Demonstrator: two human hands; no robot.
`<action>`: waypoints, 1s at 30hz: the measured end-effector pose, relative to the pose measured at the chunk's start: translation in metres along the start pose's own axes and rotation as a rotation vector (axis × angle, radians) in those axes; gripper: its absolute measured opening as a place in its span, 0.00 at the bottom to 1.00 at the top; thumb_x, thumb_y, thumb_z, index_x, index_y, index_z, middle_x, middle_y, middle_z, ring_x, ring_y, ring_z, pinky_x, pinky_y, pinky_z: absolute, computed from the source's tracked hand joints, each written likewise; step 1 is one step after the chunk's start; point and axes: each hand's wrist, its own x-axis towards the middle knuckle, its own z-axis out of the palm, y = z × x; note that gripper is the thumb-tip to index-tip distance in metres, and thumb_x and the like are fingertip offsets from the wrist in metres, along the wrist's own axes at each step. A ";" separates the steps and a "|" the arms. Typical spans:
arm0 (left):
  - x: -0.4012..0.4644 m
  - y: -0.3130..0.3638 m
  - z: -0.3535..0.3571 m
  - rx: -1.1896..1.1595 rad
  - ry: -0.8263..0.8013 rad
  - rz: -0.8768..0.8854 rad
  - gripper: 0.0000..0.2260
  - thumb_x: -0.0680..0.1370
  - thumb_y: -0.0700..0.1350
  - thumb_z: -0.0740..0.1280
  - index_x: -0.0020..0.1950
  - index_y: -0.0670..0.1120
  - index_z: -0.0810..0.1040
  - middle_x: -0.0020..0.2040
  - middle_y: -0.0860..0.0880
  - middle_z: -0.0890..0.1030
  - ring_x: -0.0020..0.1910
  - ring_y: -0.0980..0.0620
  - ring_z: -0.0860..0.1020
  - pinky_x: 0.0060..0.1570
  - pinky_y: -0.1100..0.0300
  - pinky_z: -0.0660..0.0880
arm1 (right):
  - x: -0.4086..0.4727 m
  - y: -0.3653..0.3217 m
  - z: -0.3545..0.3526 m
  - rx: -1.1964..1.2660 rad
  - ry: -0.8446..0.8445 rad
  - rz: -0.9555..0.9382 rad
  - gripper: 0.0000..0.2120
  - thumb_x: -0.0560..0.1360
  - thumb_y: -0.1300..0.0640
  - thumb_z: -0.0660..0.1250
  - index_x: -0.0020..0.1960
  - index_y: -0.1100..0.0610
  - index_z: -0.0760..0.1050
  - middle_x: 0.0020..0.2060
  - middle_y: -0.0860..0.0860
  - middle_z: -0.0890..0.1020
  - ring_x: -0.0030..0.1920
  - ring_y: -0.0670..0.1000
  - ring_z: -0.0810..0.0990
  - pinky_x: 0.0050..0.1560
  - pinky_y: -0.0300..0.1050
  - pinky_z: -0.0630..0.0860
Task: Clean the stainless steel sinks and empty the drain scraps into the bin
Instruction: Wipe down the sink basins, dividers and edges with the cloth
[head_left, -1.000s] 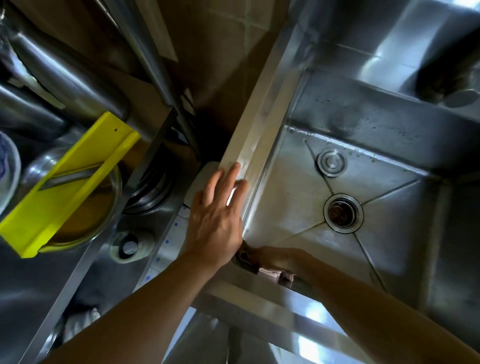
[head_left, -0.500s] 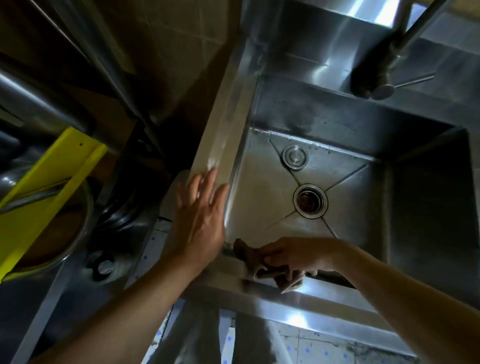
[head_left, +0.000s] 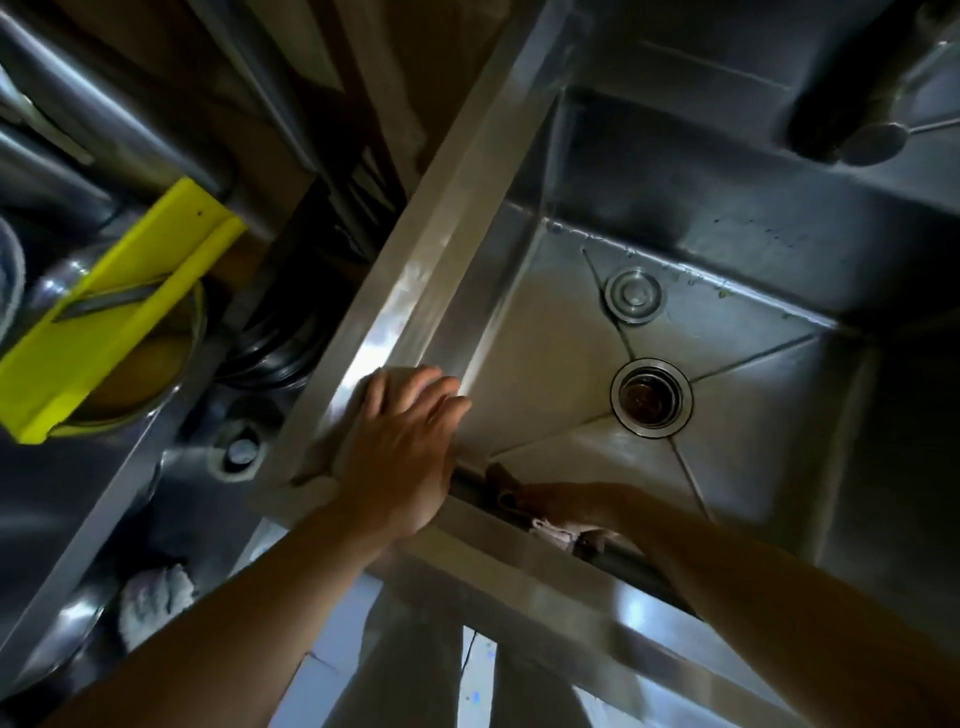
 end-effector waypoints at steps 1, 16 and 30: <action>0.000 0.000 0.000 0.006 0.022 0.004 0.17 0.72 0.43 0.64 0.60 0.48 0.77 0.64 0.50 0.76 0.69 0.47 0.67 0.64 0.41 0.61 | -0.007 0.000 0.001 0.013 -0.004 0.001 0.29 0.76 0.32 0.52 0.68 0.50 0.67 0.59 0.54 0.76 0.44 0.50 0.78 0.41 0.43 0.80; -0.015 0.100 0.006 -0.135 0.015 -0.143 0.15 0.77 0.50 0.52 0.44 0.50 0.78 0.43 0.53 0.82 0.55 0.47 0.77 0.59 0.43 0.67 | -0.090 0.050 0.005 0.102 0.013 -0.217 0.18 0.83 0.48 0.51 0.72 0.43 0.61 0.43 0.41 0.80 0.28 0.36 0.74 0.26 0.25 0.66; -0.011 0.102 0.007 -0.012 -0.048 -0.204 0.16 0.76 0.49 0.53 0.42 0.50 0.80 0.37 0.49 0.80 0.45 0.46 0.77 0.50 0.48 0.69 | -0.087 0.074 0.005 0.010 -0.011 -0.141 0.19 0.83 0.48 0.51 0.74 0.45 0.62 0.68 0.48 0.70 0.65 0.52 0.70 0.67 0.47 0.63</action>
